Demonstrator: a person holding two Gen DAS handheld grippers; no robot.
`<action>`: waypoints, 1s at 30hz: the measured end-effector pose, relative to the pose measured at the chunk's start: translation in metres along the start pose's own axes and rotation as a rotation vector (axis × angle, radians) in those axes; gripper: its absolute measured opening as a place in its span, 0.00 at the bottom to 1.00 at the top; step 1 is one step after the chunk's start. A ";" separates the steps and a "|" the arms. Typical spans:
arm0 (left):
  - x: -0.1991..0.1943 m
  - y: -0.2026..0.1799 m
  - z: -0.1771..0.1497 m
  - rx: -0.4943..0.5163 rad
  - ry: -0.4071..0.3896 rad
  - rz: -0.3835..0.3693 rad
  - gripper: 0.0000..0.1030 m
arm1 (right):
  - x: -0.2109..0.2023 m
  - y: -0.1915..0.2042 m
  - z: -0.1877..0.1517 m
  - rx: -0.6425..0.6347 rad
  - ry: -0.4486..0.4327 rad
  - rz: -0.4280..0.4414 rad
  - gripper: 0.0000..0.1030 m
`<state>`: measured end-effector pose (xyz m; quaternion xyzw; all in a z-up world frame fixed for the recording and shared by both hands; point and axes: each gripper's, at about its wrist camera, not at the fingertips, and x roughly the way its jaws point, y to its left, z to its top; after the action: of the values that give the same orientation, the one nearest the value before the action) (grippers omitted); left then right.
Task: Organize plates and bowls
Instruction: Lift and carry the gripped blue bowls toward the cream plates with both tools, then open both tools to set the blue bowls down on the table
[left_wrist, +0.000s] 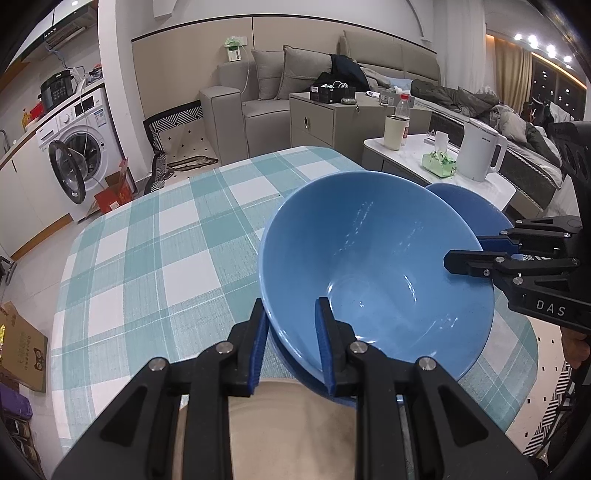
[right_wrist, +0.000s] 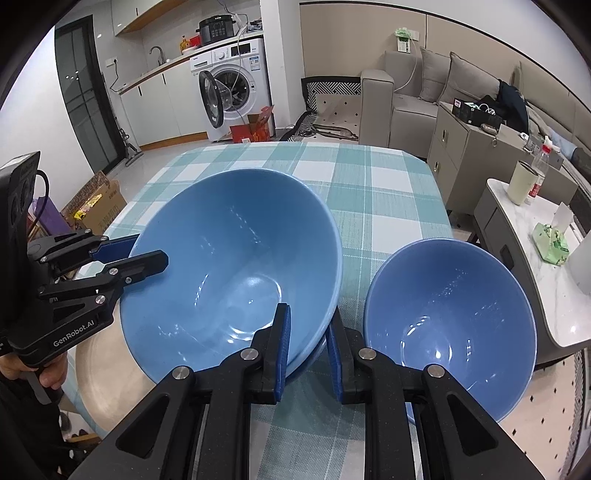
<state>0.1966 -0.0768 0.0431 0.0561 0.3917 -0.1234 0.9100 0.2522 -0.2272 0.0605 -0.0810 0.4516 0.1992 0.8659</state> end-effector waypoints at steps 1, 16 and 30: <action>0.001 0.000 -0.001 0.002 0.004 0.002 0.22 | 0.002 0.000 0.000 -0.002 0.002 -0.004 0.18; 0.010 -0.003 -0.005 0.017 0.031 0.022 0.22 | 0.012 0.006 -0.007 -0.022 0.029 -0.032 0.18; 0.016 -0.004 -0.008 0.040 0.053 0.046 0.23 | 0.018 0.018 -0.011 -0.077 0.039 -0.099 0.22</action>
<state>0.2003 -0.0821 0.0261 0.0863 0.4118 -0.1088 0.9006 0.2460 -0.2098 0.0406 -0.1403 0.4557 0.1715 0.8621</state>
